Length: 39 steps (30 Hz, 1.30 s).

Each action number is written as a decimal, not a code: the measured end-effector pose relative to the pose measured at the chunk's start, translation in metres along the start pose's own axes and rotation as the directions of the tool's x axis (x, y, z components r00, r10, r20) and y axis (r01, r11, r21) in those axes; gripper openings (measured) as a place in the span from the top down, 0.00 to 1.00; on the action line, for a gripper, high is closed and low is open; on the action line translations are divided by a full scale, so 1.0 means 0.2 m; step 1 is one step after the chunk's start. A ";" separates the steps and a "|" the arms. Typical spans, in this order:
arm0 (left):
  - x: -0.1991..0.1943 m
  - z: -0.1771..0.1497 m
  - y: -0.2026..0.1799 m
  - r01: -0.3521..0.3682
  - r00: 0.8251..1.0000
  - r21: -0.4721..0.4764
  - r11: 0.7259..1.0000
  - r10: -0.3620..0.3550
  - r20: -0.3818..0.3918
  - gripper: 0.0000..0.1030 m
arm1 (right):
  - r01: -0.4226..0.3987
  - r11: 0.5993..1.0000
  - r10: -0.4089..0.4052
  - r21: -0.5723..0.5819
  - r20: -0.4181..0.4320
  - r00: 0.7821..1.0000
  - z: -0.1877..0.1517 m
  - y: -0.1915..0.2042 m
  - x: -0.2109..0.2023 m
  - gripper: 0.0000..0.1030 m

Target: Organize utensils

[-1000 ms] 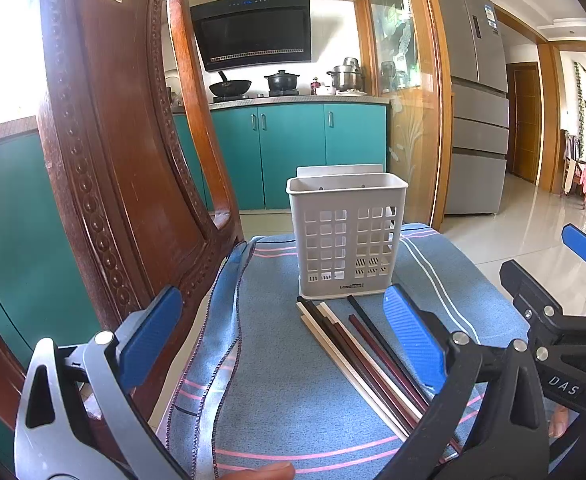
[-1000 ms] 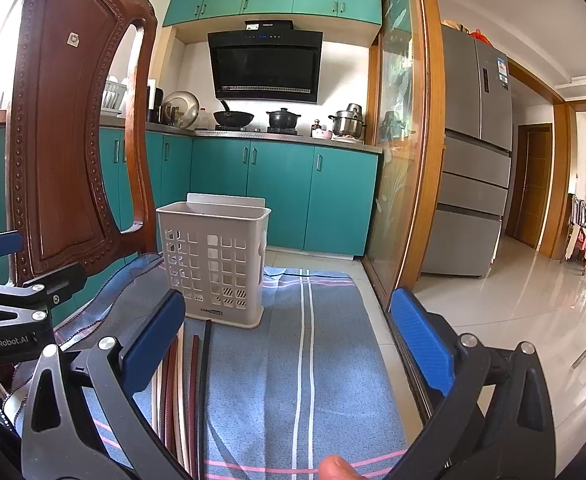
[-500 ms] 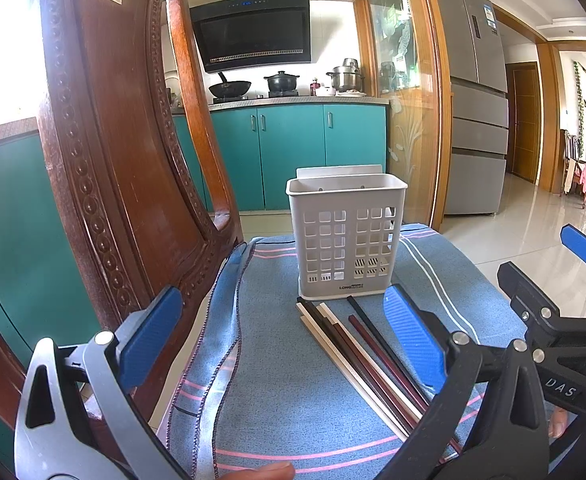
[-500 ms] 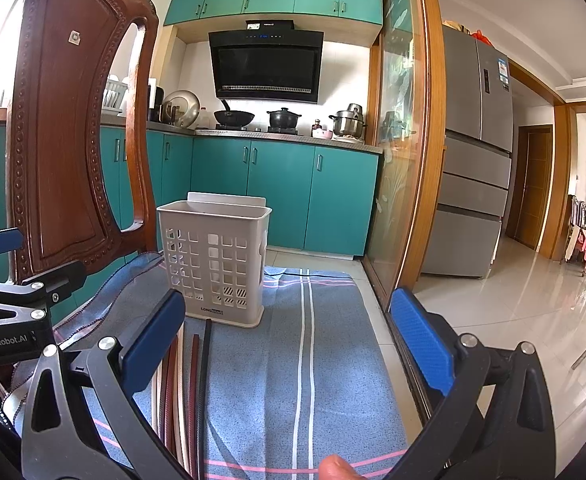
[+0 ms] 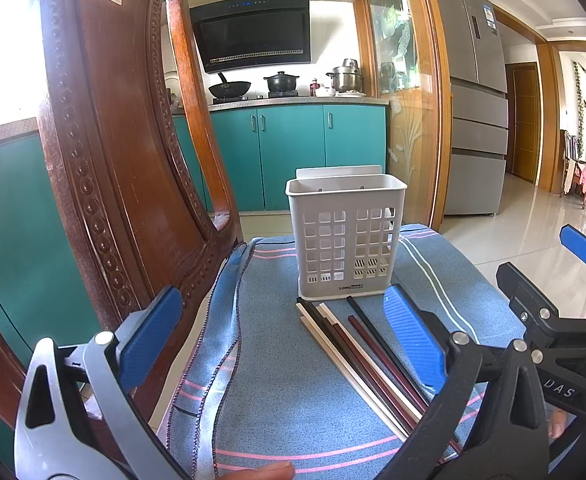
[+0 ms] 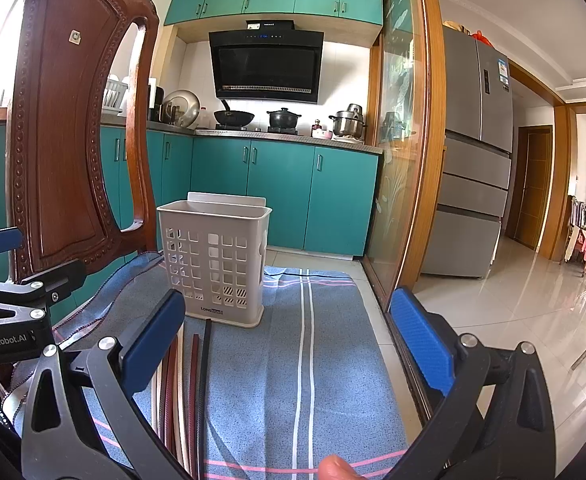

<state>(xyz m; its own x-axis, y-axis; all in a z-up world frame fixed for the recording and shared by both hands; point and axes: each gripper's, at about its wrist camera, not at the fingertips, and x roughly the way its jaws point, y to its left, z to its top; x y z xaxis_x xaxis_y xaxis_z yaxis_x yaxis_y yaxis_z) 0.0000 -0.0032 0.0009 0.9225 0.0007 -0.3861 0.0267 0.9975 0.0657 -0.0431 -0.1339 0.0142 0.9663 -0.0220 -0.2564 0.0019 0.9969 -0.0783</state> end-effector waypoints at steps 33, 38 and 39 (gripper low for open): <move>-0.03 0.01 -0.03 0.005 1.000 0.005 1.000 -0.005 0.005 0.03 | -0.001 1.000 0.001 -0.001 0.001 1.000 0.00 0.00 0.00 0.02; -0.03 0.01 -0.02 0.007 1.000 0.007 1.000 -0.007 0.004 0.03 | 0.000 1.000 0.000 -0.002 0.001 1.000 0.00 0.00 0.00 0.02; -0.03 0.01 -0.02 0.007 1.000 0.006 1.000 -0.007 0.004 0.03 | 0.000 1.000 0.000 -0.002 0.002 1.000 0.00 0.00 0.00 0.02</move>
<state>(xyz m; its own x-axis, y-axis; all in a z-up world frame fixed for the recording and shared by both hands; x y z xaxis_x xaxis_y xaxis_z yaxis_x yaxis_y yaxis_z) -0.0046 -0.0079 0.0052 0.9236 -0.0070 -0.3833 0.0360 0.9970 0.0687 -0.0431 -0.1331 0.0138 0.9668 -0.0222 -0.2547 0.0016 0.9967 -0.0808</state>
